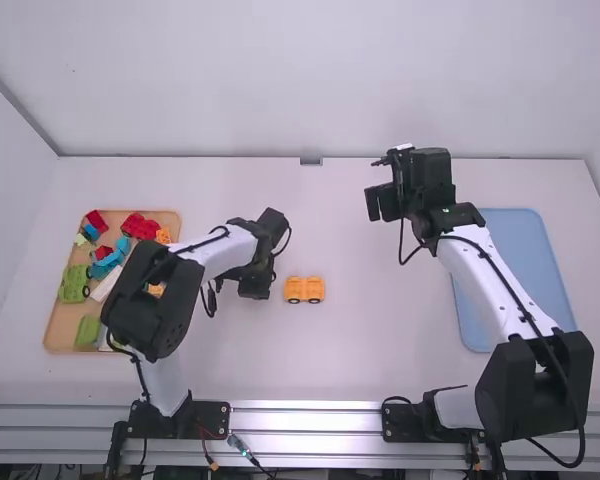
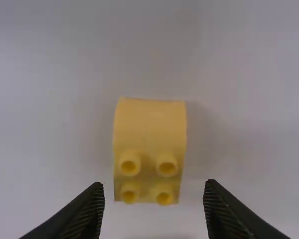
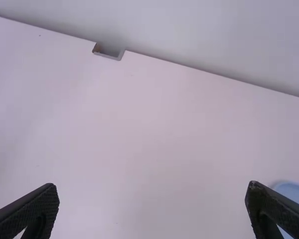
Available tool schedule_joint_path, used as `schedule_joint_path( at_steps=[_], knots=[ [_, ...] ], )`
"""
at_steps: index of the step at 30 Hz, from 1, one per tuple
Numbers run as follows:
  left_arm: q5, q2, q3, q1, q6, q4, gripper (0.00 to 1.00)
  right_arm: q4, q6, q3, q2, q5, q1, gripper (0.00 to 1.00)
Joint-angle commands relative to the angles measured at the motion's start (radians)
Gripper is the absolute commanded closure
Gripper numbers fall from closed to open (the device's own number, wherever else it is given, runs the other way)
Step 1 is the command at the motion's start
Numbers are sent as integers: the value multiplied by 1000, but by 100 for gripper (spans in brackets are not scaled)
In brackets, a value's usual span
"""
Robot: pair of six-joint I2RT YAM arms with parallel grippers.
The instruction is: Assemble lego blocks to make yellow taxi
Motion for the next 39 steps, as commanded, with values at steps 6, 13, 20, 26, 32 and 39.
schedule_joint_path(
  at_steps=[6,13,20,26,32,39],
  knots=[
    [-16,-33,1,30,102,-24,42,-2,4,34,8,-2,-2,1],
    [-20,-81,131,69,407,-158,40,-1,4,34,8,-2,-2,1],
    [-22,-83,380,82,1392,-202,5,2,4,34,8,-2,-2,1],
    [-25,-83,450,82,1982,-160,1,3,4,34,8,-2,-3,1],
    [-253,-82,429,90,2295,-59,1,2,5,34,8,0,-3,1],
    [-66,-82,379,199,2660,34,1,3,4,34,8,8,-3,1]
  ],
)
